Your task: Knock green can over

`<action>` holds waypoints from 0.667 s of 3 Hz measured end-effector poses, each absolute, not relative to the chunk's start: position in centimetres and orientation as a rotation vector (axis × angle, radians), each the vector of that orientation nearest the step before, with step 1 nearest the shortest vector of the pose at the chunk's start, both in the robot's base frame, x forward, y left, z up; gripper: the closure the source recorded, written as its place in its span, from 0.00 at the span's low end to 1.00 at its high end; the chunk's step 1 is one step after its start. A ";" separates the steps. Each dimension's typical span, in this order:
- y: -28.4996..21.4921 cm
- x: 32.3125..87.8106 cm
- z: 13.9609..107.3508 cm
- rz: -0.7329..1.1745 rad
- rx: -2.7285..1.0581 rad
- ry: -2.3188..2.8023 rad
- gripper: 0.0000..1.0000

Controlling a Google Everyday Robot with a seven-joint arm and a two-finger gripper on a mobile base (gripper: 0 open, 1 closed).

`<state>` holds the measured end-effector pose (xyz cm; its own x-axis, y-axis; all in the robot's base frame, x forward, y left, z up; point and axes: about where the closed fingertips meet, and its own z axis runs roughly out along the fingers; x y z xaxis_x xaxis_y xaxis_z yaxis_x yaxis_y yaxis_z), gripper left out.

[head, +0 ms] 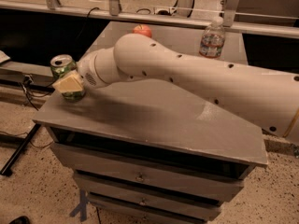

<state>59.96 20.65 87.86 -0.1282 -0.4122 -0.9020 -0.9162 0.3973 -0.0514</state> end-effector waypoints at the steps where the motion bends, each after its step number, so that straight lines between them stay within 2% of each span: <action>1: 19.1 60.3 88.7 0.641 -1.146 1.729 0.64; 2: 15.9 61.3 91.3 0.561 -1.148 1.731 0.87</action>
Offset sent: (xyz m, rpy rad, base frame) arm 0.0283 -0.1039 0.0689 -0.1314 -0.0909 -0.1074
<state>61.29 15.89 91.31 -0.1082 -0.4469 -0.8880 -0.8826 0.4542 -0.1211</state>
